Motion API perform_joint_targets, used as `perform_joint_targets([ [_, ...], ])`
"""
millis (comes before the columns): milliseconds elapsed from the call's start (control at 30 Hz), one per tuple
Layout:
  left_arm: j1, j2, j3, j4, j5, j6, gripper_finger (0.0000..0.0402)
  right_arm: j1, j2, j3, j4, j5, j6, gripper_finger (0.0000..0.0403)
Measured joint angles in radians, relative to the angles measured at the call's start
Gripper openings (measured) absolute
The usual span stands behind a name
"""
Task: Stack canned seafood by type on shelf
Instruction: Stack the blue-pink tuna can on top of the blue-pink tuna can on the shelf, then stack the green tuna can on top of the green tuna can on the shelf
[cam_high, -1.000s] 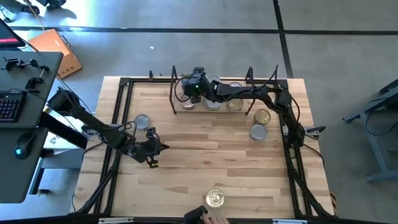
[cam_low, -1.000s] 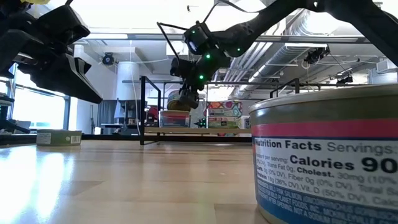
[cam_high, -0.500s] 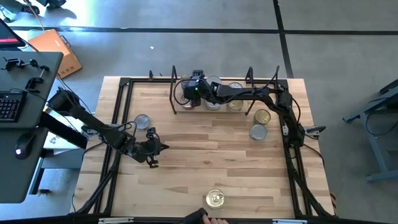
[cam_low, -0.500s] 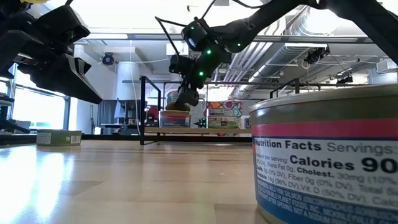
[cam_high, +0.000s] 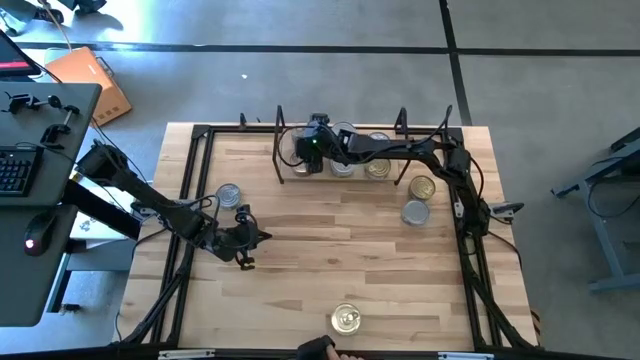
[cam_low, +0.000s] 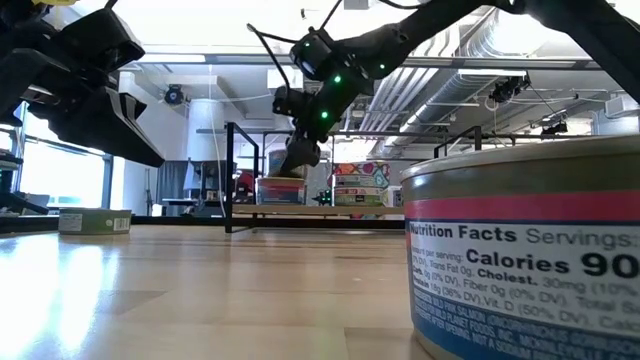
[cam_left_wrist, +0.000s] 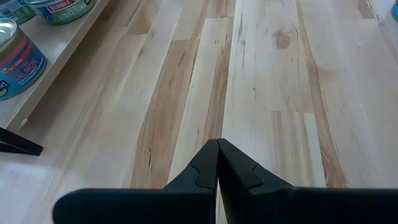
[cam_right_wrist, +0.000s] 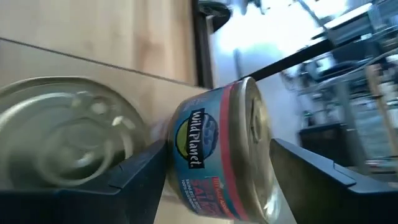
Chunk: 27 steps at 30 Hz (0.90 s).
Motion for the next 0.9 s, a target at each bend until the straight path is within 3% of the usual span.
perform_joint_targets([
  [167,0.000,0.000,0.000,0.000,0.000,0.000,0.0000,-0.013,-0.002,0.043,-0.064,-0.052,0.064,0.0276],
  [567,0.000,0.000,0.000,0.000,0.000,0.000,0.0000,-0.014,-0.002,0.050,-0.039,-0.027,0.069,0.0276],
  [733,0.000,0.000,0.000,-0.003,0.000,0.000,0.0000,0.037,-0.042,0.050,-0.051,0.005,0.077,0.0275],
  [900,-0.002,0.000,0.000,-0.032,0.001,-0.031,0.0000,0.121,-0.115,0.050,-0.147,-0.011,0.201,0.0275],
])
